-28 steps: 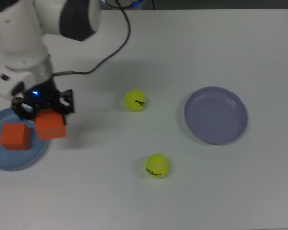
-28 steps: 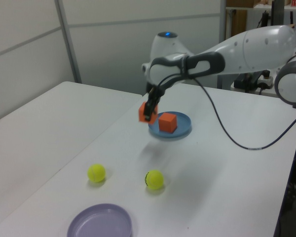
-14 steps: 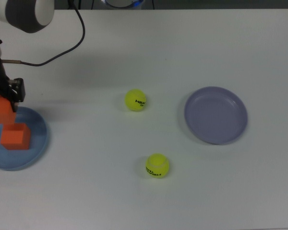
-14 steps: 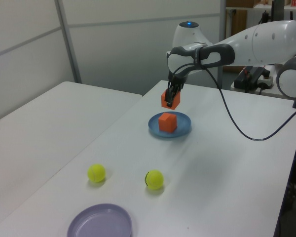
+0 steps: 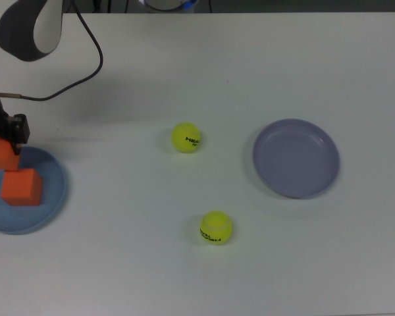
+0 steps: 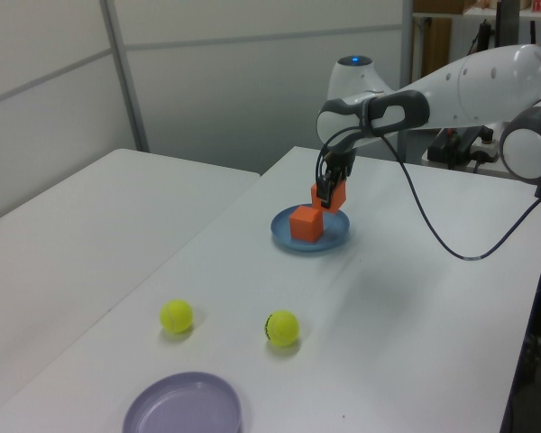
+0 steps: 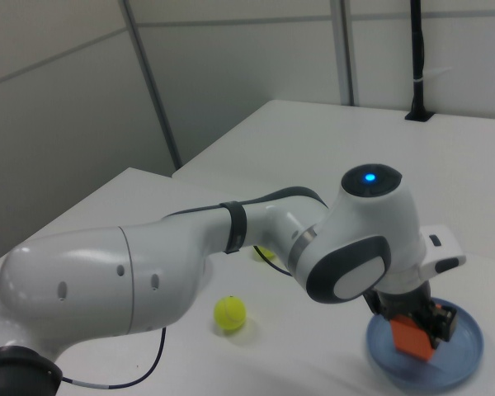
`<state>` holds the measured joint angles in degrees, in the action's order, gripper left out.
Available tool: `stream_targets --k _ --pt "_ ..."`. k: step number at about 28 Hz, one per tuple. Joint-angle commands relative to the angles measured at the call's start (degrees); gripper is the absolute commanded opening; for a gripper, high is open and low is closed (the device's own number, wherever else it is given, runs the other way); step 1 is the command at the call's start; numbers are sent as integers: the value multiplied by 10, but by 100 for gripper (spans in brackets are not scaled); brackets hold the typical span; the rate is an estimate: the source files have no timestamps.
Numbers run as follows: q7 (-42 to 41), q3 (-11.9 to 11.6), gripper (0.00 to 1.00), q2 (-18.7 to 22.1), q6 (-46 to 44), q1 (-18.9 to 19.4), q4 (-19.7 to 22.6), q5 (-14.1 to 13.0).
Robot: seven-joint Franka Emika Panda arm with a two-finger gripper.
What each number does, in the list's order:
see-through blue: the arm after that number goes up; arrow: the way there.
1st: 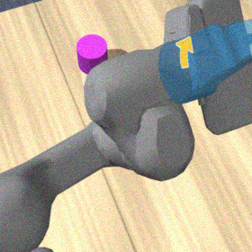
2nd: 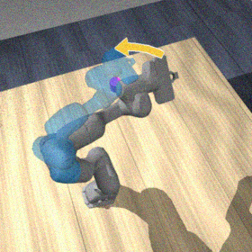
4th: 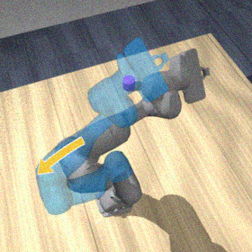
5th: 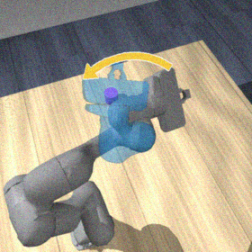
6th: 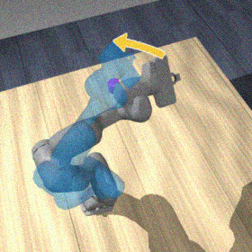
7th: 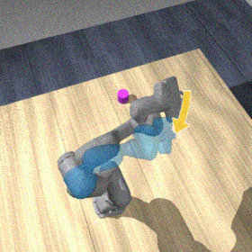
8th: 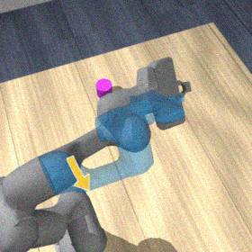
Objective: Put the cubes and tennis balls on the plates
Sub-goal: 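Carry the cube over the blue plate and stack it on the first cube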
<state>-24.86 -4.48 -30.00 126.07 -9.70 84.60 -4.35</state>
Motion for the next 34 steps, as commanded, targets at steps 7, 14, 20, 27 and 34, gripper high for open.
stream_targets --k 7,14,20,27,34 --pt "12 0 9 -9 20 3 0 -2" --pt "12 3 9 -9 22 3 -12 -9" --pt "12 5 9 -10 22 4 -20 -9" --pt "13 11 10 -24 70 6 -21 -10" --pt "12 17 10 -37 71 9 -28 -9"
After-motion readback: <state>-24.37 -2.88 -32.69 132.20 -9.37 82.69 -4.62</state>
